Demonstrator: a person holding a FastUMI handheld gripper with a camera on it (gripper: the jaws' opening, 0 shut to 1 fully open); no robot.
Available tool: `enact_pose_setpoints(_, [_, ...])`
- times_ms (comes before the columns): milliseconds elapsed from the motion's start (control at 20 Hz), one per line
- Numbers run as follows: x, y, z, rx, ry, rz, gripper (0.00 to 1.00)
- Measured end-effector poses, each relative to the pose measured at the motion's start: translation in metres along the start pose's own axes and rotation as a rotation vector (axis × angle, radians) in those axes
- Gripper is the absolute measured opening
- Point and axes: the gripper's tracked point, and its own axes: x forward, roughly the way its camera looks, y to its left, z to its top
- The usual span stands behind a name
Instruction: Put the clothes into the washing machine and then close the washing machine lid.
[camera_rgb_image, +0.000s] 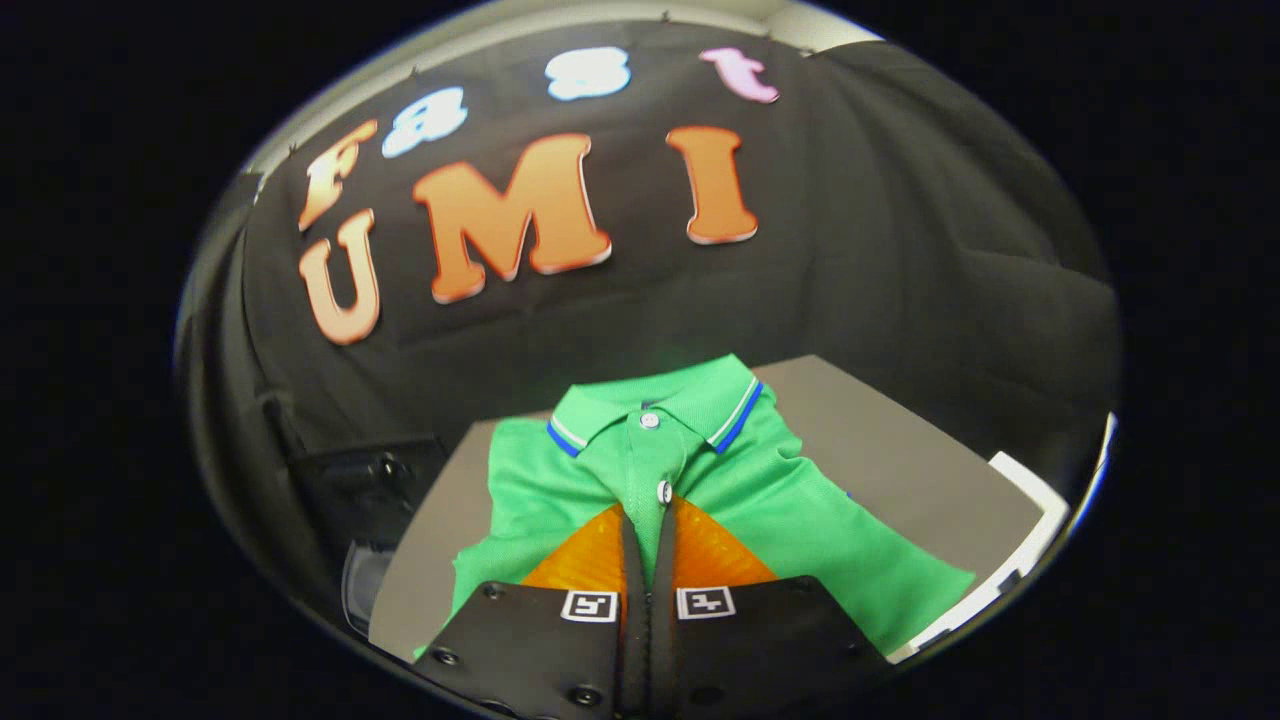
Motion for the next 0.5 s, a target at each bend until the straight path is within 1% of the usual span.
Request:
enact_pose_setpoints(50, [-0.003,-0.001,0.006,0.012,-0.078,0.000,0.08])
enact_pose_setpoints(200, [-0.022,0.009,0.017,0.022,-0.231,0.054,0.08])
enact_pose_setpoints(350, [-0.066,0.020,0.031,-0.020,-0.351,0.084,0.08])
enact_pose_setpoints(500, [-0.105,0.034,0.047,-0.092,-0.414,0.104,0.08])
